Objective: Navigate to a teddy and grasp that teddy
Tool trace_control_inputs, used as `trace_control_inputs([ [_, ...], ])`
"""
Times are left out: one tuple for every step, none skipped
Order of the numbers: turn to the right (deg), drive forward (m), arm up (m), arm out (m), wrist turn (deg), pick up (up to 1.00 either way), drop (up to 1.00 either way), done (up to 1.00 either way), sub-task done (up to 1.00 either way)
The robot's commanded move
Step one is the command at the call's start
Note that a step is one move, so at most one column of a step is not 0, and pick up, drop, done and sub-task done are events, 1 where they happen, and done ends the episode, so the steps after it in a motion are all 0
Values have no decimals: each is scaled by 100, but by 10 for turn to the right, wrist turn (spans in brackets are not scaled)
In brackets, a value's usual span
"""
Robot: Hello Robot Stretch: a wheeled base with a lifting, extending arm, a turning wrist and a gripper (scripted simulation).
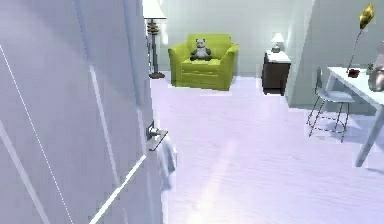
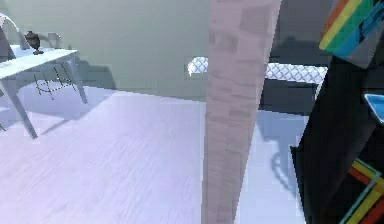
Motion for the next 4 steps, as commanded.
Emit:
trace_control_inputs([
  [180,0,0,0,0,0,0,0,0],
  [0,35,0,0,0,0,0,0,0],
  [-60,0,0,0,0,0,0,0,0],
  [0,100,0,0,0,0,0,0,0],
])
